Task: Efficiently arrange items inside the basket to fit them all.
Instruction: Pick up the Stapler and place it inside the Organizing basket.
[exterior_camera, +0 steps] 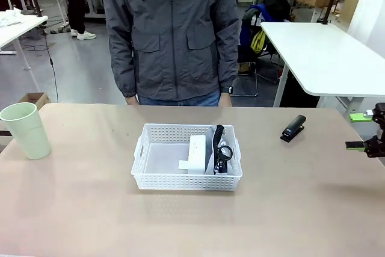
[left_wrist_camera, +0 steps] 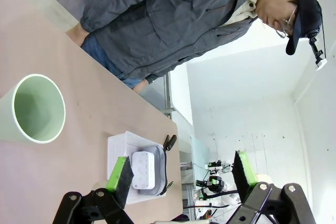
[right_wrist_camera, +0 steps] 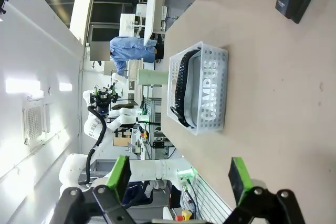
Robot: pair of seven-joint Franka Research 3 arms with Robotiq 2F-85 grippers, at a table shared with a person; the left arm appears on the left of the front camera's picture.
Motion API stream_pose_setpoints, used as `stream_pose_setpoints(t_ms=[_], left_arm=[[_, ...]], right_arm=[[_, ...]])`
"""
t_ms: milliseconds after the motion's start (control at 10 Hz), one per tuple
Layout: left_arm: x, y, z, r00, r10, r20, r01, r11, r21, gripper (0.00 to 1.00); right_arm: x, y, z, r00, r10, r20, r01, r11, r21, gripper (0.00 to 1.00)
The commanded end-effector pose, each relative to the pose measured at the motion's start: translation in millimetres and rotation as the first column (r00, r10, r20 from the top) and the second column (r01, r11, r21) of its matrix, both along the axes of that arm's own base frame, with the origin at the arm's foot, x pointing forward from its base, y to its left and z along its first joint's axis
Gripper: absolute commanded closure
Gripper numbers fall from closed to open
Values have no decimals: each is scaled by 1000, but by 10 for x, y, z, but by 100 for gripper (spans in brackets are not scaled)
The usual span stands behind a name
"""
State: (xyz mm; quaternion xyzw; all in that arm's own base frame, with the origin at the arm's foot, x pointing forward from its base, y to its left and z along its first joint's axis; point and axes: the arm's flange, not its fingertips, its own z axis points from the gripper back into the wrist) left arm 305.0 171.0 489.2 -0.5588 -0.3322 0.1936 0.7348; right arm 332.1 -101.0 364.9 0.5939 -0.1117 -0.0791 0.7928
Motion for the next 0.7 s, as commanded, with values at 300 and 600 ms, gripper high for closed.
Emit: stream_pose_setpoints(t_ms=[300, 600], left_arm=[[-4, -4, 9, 1000, -5, 24, 5, 1000, -2, 0], [-4, -4, 9, 1000, -5, 24, 5, 1000, -2, 0]], right_arm=[[-2, 14, 37, 1000, -6, -3, 6, 1000, 15, 0], [-2, 14, 37, 1000, -6, -3, 6, 1000, 15, 0]])
